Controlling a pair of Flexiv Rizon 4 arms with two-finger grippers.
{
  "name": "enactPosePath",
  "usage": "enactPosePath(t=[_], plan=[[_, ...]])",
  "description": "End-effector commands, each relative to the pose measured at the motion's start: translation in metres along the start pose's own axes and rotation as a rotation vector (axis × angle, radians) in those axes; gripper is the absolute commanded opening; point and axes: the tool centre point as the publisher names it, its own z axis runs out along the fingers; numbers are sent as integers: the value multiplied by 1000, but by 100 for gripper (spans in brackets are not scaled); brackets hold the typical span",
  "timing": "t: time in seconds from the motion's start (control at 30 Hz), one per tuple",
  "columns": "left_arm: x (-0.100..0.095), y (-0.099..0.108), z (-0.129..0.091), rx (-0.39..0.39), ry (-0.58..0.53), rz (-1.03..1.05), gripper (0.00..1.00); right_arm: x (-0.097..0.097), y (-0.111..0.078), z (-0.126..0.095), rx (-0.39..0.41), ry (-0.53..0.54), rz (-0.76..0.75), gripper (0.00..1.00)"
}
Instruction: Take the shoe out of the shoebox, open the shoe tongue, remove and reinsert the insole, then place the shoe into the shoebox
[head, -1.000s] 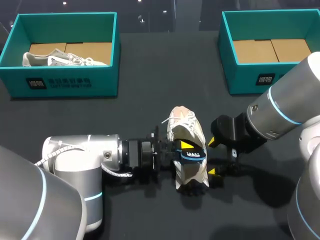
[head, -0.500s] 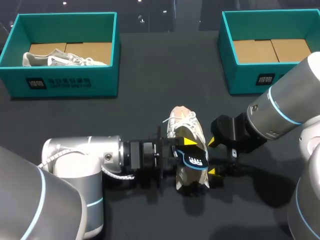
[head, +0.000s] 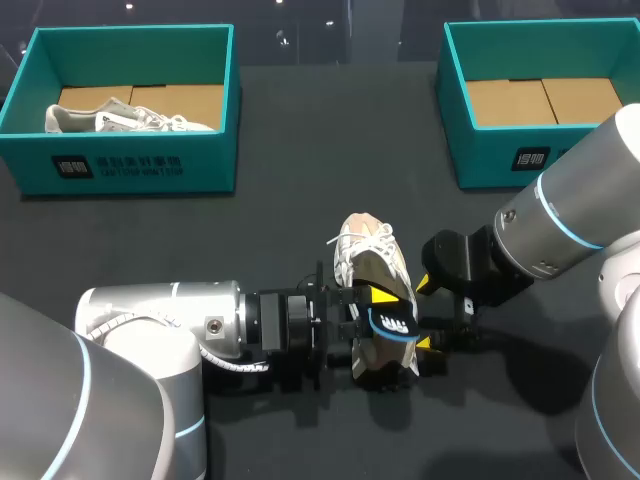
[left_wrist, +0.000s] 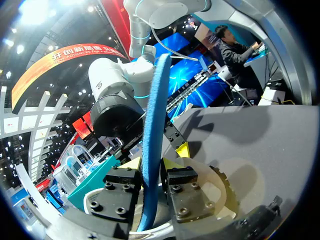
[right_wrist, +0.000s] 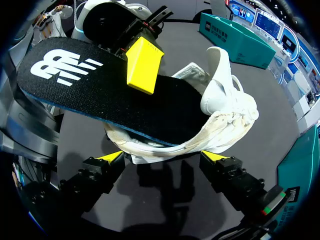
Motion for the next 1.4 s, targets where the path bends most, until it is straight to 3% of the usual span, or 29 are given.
enactPosePath(t=[0.03,0.37,0.8,0.9,0.93,0.97,1.2,1.4], plan=[[1,-2,1,-10,18,1,0,2,0,0,1,-4,0,100],[-2,29,5,-3,40,47,0,2,0,0,1,-4,0,100],[-5,57,4,-66,25,79,0,2,0,0,1,-4,0,100],[-4,52,3,-59,13,69,0,2,0,0,1,-4,0,100],[-4,48,2,-54,9,67,20,2,0,0,1,-4,0,100],[-4,45,1,-53,9,67,35,2,0,0,1,-4,0,100],[-2,16,-1,-15,-5,63,36,2,0,0,1,-4,0,100],[4,5,4,-16,18,74,35,2,0,0,1,-4,0,100]])
